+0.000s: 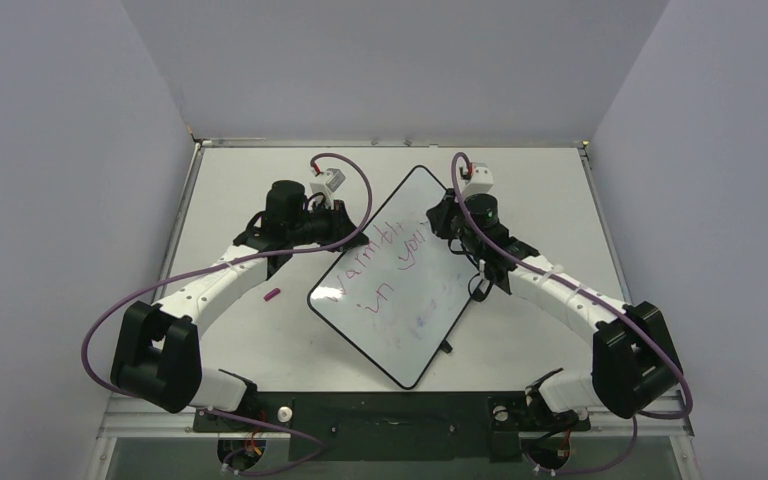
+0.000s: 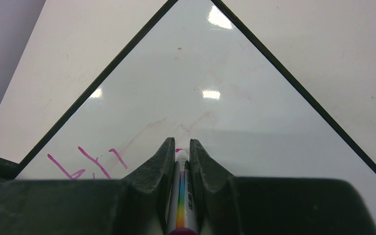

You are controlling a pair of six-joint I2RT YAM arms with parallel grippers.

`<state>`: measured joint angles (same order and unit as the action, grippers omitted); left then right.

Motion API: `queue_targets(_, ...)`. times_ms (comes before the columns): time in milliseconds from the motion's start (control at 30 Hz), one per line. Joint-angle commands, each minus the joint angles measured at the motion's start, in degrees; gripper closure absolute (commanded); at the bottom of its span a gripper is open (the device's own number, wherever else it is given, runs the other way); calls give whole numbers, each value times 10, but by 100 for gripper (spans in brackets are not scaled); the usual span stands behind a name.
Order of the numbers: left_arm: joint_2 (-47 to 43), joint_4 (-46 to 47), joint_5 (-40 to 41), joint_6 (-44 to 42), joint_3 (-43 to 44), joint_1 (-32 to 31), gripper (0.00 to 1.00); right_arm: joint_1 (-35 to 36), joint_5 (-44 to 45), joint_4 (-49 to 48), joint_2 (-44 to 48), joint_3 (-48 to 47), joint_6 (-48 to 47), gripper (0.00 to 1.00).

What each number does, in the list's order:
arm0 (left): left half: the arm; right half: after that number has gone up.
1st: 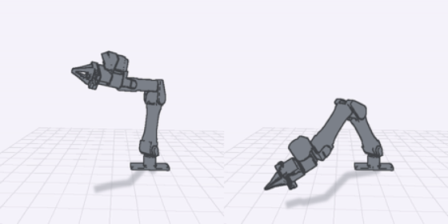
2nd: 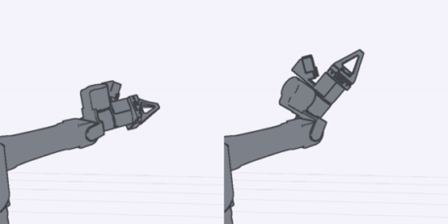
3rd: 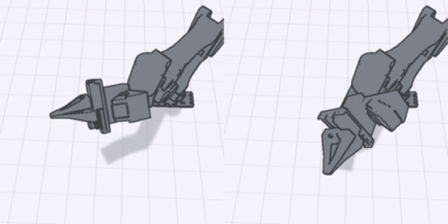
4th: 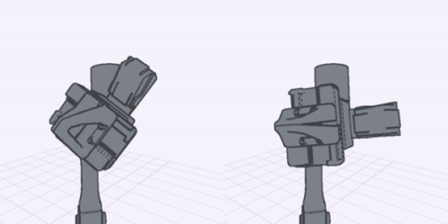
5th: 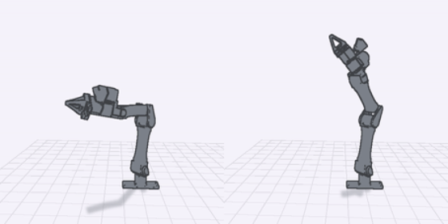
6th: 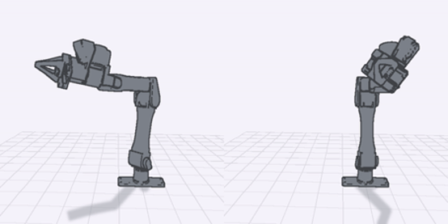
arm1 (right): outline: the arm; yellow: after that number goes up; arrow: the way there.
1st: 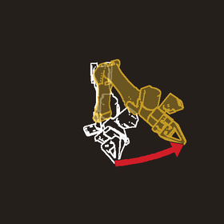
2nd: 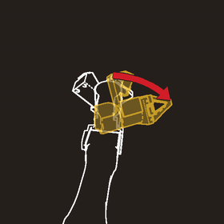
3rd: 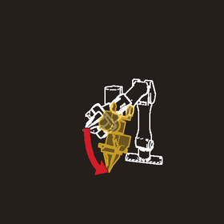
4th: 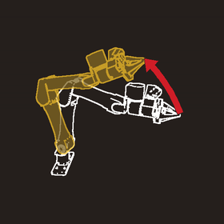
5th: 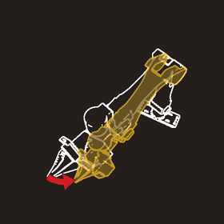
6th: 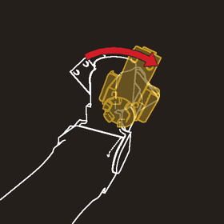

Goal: Write a sentence on the whiteboard

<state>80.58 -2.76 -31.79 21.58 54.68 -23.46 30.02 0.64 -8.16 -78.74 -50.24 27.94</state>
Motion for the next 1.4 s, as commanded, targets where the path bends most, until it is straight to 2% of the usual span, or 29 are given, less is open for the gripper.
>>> queue_targets(0,-11,33,29,-54,3,4,100,-2,-2,-9,14,22,5,100)
queue_targets(667,-14,34,29,-53,2,4,100,-2,-2,-8,57,72,18,100)
queue_targets(1367,-14,34,28,-53,2,4,100,-2,-2,-1,37,31,17,100)
